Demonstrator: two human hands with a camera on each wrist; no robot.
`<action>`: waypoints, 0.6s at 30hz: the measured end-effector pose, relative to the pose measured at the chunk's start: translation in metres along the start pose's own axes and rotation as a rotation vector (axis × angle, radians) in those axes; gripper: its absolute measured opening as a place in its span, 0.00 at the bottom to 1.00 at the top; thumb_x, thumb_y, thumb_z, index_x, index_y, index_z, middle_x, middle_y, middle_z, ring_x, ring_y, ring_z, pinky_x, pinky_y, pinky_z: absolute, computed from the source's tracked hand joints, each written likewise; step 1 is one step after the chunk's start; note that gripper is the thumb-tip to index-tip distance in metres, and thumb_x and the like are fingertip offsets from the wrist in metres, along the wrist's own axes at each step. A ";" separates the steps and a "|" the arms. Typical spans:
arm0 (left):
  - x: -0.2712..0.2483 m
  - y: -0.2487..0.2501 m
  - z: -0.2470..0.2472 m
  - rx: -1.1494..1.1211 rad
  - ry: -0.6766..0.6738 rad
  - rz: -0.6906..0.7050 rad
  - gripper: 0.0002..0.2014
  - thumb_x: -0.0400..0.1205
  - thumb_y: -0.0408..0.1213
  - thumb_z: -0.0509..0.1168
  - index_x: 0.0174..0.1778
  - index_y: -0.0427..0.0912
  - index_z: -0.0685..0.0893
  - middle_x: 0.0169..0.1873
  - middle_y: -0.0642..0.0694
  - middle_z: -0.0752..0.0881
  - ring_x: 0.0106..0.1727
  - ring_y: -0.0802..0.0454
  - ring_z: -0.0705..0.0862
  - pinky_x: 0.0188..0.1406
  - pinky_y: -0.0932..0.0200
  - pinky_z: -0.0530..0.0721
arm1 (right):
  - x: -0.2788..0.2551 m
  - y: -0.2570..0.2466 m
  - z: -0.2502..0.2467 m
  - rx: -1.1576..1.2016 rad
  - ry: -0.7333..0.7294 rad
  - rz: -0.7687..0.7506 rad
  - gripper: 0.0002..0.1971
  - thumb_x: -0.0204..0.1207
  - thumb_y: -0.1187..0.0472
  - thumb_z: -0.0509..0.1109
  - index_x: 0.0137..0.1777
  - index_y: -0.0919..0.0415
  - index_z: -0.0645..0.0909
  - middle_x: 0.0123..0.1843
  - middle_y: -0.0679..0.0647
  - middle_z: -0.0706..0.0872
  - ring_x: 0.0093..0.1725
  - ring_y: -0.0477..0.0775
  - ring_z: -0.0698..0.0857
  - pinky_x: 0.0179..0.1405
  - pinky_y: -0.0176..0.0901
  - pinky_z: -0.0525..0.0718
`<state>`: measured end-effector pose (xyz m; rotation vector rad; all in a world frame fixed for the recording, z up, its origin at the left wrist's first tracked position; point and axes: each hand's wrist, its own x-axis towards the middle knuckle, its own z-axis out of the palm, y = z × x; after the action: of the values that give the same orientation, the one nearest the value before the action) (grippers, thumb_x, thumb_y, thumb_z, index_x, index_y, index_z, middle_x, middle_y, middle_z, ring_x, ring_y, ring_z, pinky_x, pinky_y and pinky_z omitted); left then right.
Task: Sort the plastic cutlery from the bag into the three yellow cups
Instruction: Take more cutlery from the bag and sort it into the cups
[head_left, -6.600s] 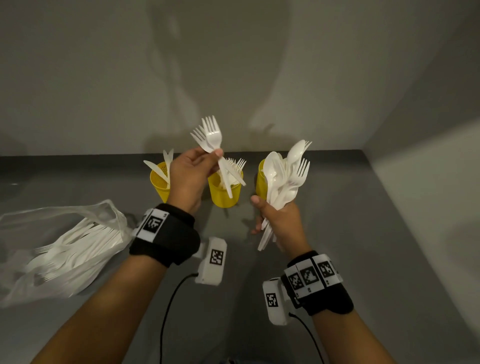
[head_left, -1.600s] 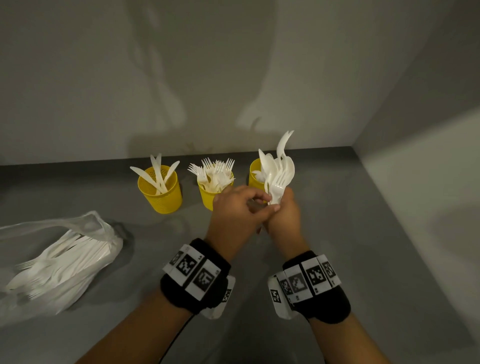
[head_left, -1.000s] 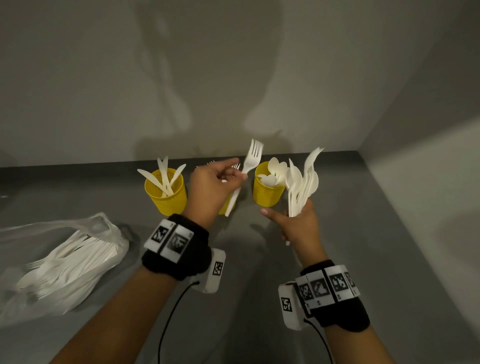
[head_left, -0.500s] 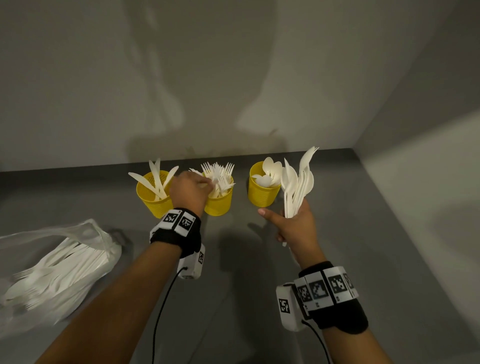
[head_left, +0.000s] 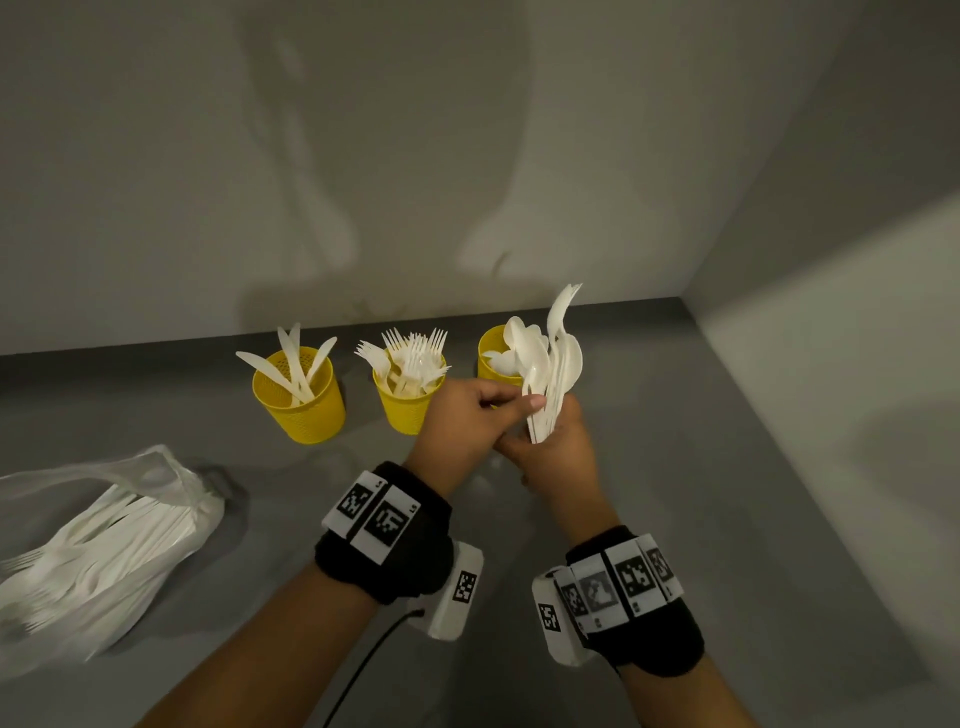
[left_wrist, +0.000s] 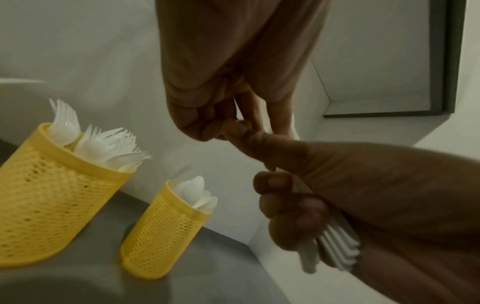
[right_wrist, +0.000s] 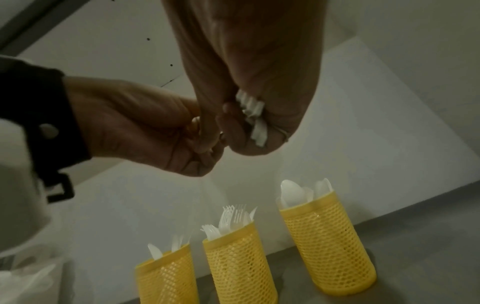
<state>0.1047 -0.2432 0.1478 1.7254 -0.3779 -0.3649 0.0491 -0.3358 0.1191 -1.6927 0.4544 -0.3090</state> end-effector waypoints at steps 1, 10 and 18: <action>0.000 0.000 0.001 -0.006 0.008 -0.009 0.06 0.72 0.35 0.73 0.44 0.42 0.90 0.26 0.63 0.85 0.26 0.73 0.81 0.28 0.80 0.74 | -0.003 0.000 -0.001 0.004 0.004 -0.015 0.27 0.65 0.67 0.79 0.61 0.55 0.73 0.39 0.42 0.81 0.34 0.32 0.83 0.25 0.22 0.75; 0.005 0.008 -0.008 -0.050 -0.088 -0.158 0.12 0.77 0.32 0.67 0.27 0.35 0.84 0.22 0.46 0.82 0.27 0.58 0.79 0.42 0.62 0.82 | -0.009 0.008 -0.016 -0.080 -0.033 -0.170 0.14 0.82 0.58 0.61 0.64 0.63 0.73 0.41 0.37 0.79 0.39 0.25 0.80 0.39 0.22 0.75; 0.002 0.012 -0.006 -0.233 -0.191 -0.127 0.07 0.78 0.30 0.65 0.36 0.33 0.85 0.28 0.48 0.84 0.32 0.62 0.82 0.41 0.71 0.85 | -0.013 0.003 -0.019 -0.134 0.029 -0.197 0.12 0.83 0.56 0.57 0.65 0.53 0.70 0.50 0.36 0.81 0.49 0.30 0.82 0.49 0.22 0.77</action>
<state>0.1083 -0.2405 0.1611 1.4940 -0.3499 -0.6441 0.0289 -0.3472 0.1203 -1.8707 0.3361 -0.4559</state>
